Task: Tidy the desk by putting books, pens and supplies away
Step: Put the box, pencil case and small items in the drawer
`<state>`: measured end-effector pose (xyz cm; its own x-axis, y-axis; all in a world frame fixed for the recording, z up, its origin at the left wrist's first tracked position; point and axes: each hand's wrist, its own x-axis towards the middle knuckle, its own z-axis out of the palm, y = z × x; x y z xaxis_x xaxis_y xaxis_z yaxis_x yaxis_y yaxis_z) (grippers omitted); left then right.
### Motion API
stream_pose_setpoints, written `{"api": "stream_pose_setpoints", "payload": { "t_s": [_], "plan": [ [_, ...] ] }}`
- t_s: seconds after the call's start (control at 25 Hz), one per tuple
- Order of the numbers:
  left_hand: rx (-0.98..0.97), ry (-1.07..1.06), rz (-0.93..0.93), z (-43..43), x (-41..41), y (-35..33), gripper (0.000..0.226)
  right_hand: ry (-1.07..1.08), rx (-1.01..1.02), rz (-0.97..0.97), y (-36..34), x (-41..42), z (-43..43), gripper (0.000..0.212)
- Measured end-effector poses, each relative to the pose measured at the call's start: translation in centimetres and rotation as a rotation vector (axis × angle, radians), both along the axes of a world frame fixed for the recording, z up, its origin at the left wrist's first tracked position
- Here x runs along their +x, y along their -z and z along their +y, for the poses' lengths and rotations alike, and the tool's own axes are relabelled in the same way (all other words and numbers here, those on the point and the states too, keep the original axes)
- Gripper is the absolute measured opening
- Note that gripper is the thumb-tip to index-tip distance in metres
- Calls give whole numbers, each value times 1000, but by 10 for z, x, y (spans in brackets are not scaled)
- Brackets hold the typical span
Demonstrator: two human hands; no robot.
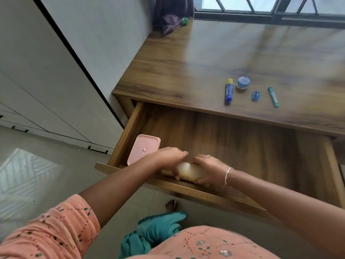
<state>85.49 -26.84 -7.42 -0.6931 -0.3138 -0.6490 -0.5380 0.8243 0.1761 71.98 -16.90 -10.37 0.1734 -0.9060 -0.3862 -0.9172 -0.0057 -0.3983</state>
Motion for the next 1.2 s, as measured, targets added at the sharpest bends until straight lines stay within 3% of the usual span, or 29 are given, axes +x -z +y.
{"api": "stream_pose_setpoints", "payload": {
  "t_s": [0.32, 0.64, 0.76, 0.92, 1.2],
  "plan": [
    [26, -79, -23, 3, 1, 10, 48, -23, 22, 18, 24, 0, 2, 59],
    [-49, -4, -26, 8, -4, 9, 53, -13, -21, 31, 21, -3, 12, 56],
    [-112, 8, 118, 9, -11, 2, 46, 42, -142, 87, 12, -13, 20, 58],
    [-344, 70, 394, 7, -33, -11, 38, 63, -501, 218, -4, -37, 26, 58],
    [-410, -99, 699, -13, -93, -36, 33, 303, -628, 319, -33, -87, 21, 53]
  ]
}}
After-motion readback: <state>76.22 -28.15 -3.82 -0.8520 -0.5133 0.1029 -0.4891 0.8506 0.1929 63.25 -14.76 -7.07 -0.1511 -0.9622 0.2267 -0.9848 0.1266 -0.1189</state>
